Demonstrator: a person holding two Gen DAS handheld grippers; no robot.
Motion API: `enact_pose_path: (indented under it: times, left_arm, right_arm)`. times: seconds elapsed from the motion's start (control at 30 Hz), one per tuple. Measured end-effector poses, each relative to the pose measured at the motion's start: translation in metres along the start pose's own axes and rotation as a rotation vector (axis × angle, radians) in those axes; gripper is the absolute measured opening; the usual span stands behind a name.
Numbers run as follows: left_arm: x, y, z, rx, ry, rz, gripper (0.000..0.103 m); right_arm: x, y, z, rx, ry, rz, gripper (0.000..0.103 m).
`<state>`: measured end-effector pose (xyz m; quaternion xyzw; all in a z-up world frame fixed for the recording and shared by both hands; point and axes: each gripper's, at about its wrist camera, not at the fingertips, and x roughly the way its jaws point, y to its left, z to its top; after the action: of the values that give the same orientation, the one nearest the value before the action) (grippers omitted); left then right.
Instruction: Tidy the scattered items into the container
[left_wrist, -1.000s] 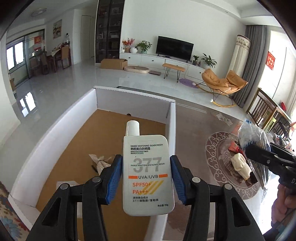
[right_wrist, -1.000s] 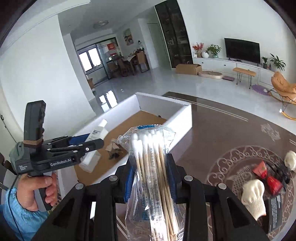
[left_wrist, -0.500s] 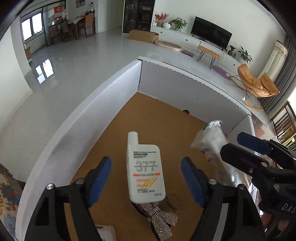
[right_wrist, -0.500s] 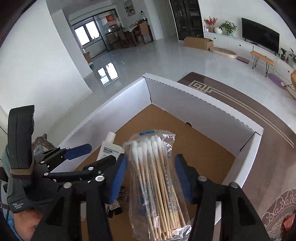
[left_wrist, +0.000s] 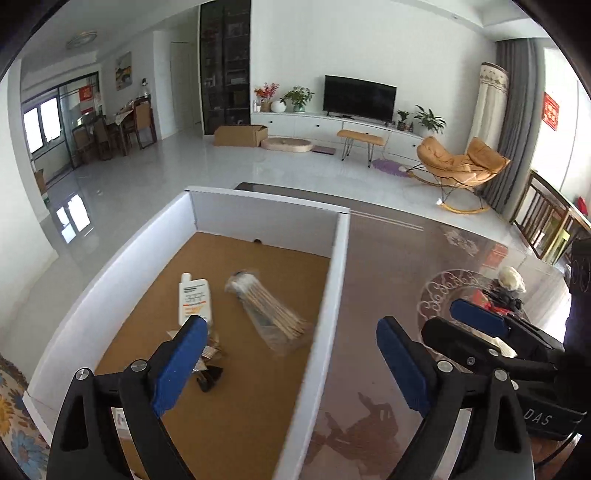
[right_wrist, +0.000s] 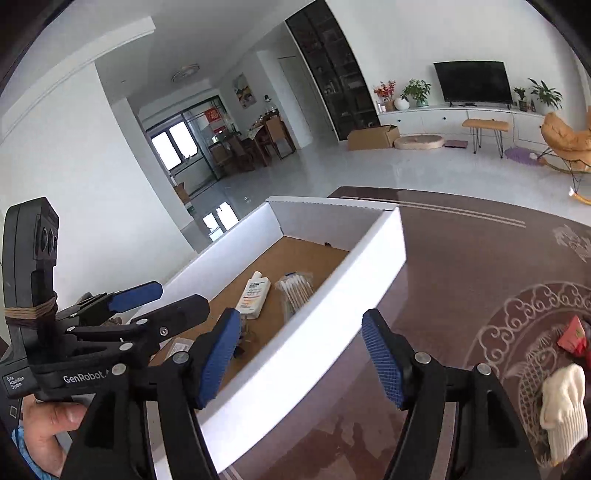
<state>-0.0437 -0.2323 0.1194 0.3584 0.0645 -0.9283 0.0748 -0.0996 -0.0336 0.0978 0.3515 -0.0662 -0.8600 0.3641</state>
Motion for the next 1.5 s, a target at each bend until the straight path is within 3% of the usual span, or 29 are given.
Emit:
enact_pose_path:
  times: [0.03,0.13,0.27,0.33,0.4,0.53,0.67,0.9,1.5]
  left_arm:
    - [-0.006,-0.021,-0.012,0.008,0.002,-0.062,0.103]
    - [-0.006,-0.085,-0.051,0.064,0.024,-0.152,0.103]
    - [0.023,-0.151,-0.108,0.122,0.098,-0.255,0.103]
    - [0.045,-0.171,-0.131,0.151,0.148,-0.263,0.103]
    - [0.06,-0.186,-0.15,0.195,0.17,-0.249,0.103]
    - [0.077,-0.196,-0.166,0.247,0.183,-0.221,0.103]
    - [0.081,-0.186,-0.163,0.191,0.2,-0.25,0.103]
    - [0.082,-0.188,-0.163,0.194,0.198,-0.243,0.103]
    - [0.083,-0.192,-0.163,0.216,0.204,-0.217,0.103]
  right_arm:
    - [-0.025,-0.018,-0.016,0.024,-0.012,-0.048,0.069]
    - [-0.104,-0.072,-0.065,0.095,-0.06,-0.216,0.069]
    - [-0.181,-0.129,-0.133,0.11,-0.027,-0.492,0.069]
    - [-0.2,-0.152,-0.158,0.118,0.033,-0.593,0.069]
    - [-0.21,-0.168,-0.176,0.143,0.066,-0.633,0.069]
    - [-0.211,-0.176,-0.191,0.126,0.082,-0.671,0.069]
    - [-0.188,-0.167,-0.193,0.085,0.092,-0.686,0.069]
    - [-0.16,-0.158,-0.202,0.058,0.129,-0.675,0.069]
    - [-0.165,-0.16,-0.202,0.103,0.12,-0.659,0.069]
